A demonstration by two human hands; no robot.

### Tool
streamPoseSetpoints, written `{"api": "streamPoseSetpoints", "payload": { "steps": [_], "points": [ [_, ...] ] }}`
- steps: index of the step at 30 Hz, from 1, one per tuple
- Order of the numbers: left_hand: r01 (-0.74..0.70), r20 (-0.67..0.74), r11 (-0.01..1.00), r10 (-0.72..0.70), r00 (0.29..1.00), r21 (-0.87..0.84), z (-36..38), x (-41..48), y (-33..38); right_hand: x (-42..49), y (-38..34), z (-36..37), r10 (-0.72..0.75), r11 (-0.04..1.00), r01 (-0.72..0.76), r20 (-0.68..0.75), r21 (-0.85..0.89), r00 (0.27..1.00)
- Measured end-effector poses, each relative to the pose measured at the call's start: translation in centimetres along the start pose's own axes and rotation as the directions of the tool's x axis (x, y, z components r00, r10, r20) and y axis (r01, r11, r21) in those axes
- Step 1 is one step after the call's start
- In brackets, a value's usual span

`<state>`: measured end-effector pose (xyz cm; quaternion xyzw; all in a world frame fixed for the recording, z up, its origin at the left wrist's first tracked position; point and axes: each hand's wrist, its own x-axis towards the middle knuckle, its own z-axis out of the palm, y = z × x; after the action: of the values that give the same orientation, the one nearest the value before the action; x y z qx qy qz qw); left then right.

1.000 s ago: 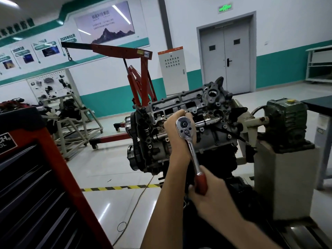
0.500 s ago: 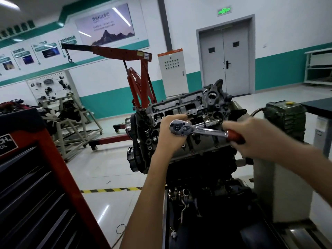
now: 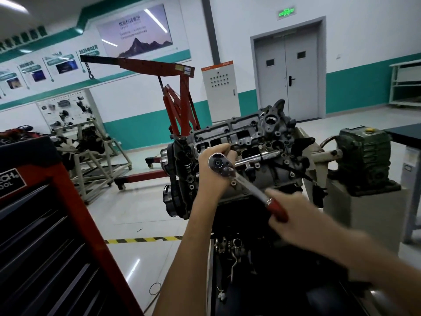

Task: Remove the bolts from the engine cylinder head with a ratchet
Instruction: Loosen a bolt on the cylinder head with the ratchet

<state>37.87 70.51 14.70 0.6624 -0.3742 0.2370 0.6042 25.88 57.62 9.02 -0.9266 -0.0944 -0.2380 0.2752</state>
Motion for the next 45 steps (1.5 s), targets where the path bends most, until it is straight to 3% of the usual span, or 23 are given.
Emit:
{"api": "streamPoseSetpoints", "payload": {
  "steps": [2,4,6,8,11,13,15,18,20,23,26,28,31,34,37,39,42,45],
  "points": [
    [-0.027,0.132,0.999,0.023,0.991,0.031,-0.5,0.3,-0.2,1.8,1.1,-4.7,-0.095,0.958,0.108,0.059,-0.266,0.994],
    [-0.058,0.211,0.994,0.038,0.977,0.089,-0.5,0.6,0.0,3.4,1.6,-7.8,-0.161,0.866,0.151,0.02,-0.476,0.987],
    [-0.065,0.211,0.994,0.046,0.976,0.086,-0.1,0.7,-0.1,3.6,2.0,-8.2,-0.181,0.851,0.149,-0.016,-0.504,0.983],
    [-0.043,0.15,0.999,0.038,0.988,0.028,0.7,0.6,-0.2,2.1,2.2,-6.1,-0.122,0.91,0.095,-0.041,-0.403,0.992],
    [0.02,-0.05,0.997,-0.024,0.998,-0.077,2.2,0.6,-0.2,-0.8,0.8,-0.7,-0.009,0.995,-0.013,-0.219,-0.099,0.976],
    [0.04,-0.128,0.994,-0.054,0.99,-0.105,2.9,0.5,-0.2,-1.8,-1.1,3.1,0.139,0.98,-0.094,-0.263,0.174,0.955],
    [0.034,-0.136,0.992,-0.051,0.989,-0.124,3.3,0.2,-0.2,-1.9,-2.9,6.4,0.231,0.911,-0.135,-0.212,0.389,0.949],
    [0.056,-0.152,0.988,-0.079,0.985,-0.145,3.2,0.1,-0.2,-1.6,-3.3,6.9,0.258,0.889,-0.169,-0.16,0.426,0.953],
    [0.03,-0.136,0.997,-0.039,0.99,-0.071,2.6,0.2,-0.1,-1.4,-1.8,4.0,0.174,0.943,-0.134,-0.108,0.306,0.979],
    [-0.022,0.015,1.0,0.022,1.0,-0.018,1.2,0.4,0.1,0.2,0.9,-2.5,0.008,0.996,-0.007,0.008,-0.091,1.0],
    [-0.087,0.229,0.991,0.063,0.971,0.1,0.3,1.1,0.2,3.0,1.9,-8.3,-0.115,0.863,0.121,0.041,-0.49,0.992],
    [-0.107,0.243,0.985,0.073,0.967,0.134,0.3,1.1,0.3,3.8,2.0,-9.2,-0.157,0.818,0.14,0.018,-0.558,0.987],
    [-0.02,0.068,1.0,0.018,0.998,0.021,1.0,0.5,0.0,2.0,1.8,-6.0,-0.066,0.912,0.054,-0.014,-0.407,0.998],
    [0.022,-0.075,0.999,-0.025,0.997,-0.043,2.0,0.3,-0.2,-0.8,0.2,-0.1,0.072,0.995,-0.082,-0.163,-0.055,0.984],
    [0.058,-0.146,0.992,-0.073,0.987,-0.11,2.8,0.3,0.0,-1.8,-3.0,5.7,0.218,0.922,-0.148,-0.164,0.358,0.962],
    [0.073,-0.147,0.988,-0.093,0.985,-0.139,2.8,0.3,-0.1,-1.6,-4.1,7.5,0.227,0.888,-0.139,-0.155,0.439,0.961],
    [0.074,-0.122,0.988,-0.091,0.988,-0.133,1.6,0.1,-0.4,-1.3,-2.7,4.7,0.166,0.946,-0.127,-0.11,0.299,0.98],
    [0.031,0.017,0.998,-0.03,0.999,-0.053,0.1,0.2,-0.4,0.2,0.5,-1.6,0.027,0.994,-0.025,0.018,-0.108,0.999]
  ]
}}
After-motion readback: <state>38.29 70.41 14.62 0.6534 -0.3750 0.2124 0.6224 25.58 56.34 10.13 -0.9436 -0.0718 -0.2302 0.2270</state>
